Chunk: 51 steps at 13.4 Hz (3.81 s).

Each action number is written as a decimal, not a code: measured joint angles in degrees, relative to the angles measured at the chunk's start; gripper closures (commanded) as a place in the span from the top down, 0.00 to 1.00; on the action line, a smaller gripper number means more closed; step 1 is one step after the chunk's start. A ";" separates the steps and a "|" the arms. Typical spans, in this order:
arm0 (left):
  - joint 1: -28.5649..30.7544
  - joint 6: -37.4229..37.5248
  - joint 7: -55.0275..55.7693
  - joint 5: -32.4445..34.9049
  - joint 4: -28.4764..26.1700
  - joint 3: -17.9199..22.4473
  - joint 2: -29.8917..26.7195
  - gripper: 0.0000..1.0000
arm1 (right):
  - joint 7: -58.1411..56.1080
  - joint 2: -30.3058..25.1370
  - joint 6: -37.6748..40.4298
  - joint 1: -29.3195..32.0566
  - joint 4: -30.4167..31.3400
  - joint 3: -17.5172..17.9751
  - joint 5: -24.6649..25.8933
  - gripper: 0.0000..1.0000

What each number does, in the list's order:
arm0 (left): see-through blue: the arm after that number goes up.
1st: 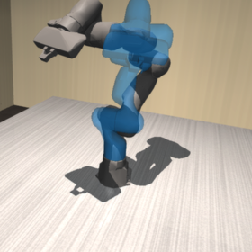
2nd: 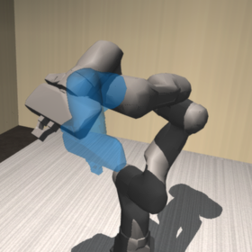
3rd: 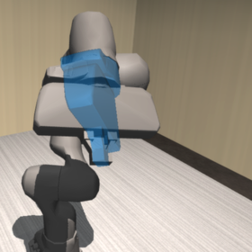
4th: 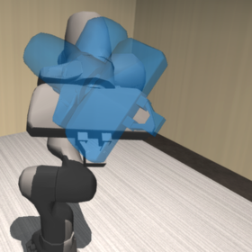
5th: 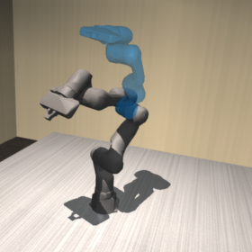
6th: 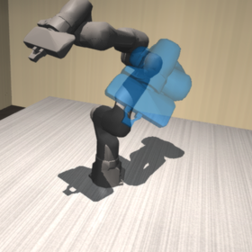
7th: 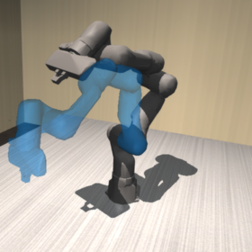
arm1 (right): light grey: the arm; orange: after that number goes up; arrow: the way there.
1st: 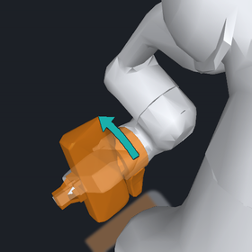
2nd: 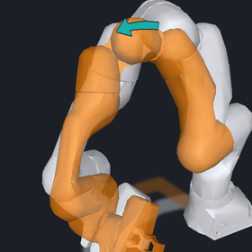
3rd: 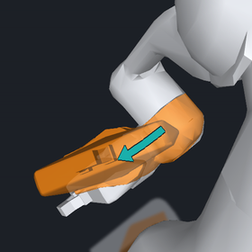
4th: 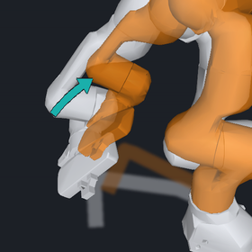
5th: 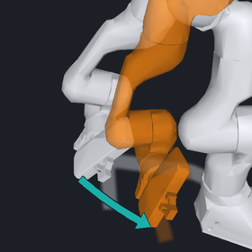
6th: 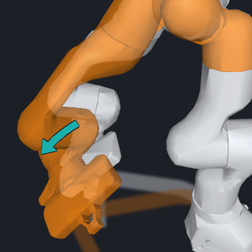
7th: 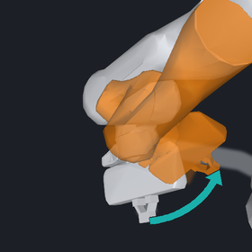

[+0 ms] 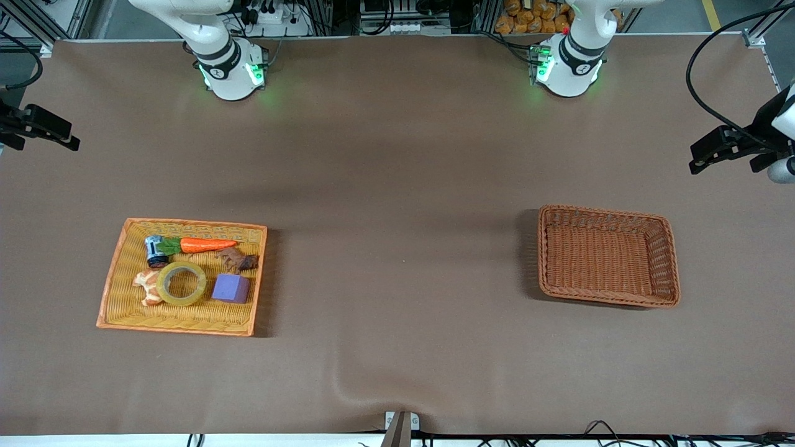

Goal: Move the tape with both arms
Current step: 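Move the right gripper toward the tape roll in the orange tray, then lower the right gripper onto the yellow tape roll and grasp it, then lift the tape roll and set it on the table mid-way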

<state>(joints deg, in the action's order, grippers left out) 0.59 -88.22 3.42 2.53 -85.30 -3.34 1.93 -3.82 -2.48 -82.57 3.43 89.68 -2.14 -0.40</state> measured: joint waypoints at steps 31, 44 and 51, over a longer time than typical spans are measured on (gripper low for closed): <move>-0.58 0.66 -0.03 -0.16 -0.22 -0.61 1.29 1.00 | -11.12 33.64 -49.02 -7.40 15.68 0.17 3.52 1.00; -0.68 0.83 0.00 -0.17 -0.25 -1.24 1.32 1.00 | -15.94 35.87 -42.89 -8.01 9.67 0.14 3.89 0.00; -0.38 0.91 0.00 -0.17 -0.25 -1.26 1.34 1.00 | -13.02 33.60 -22.09 -11.77 -7.75 0.88 3.71 0.00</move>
<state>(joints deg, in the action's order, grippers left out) 0.20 -87.31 3.42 2.36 -85.55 -4.60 3.26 -16.84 31.12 -104.66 -8.34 81.93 -1.26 3.31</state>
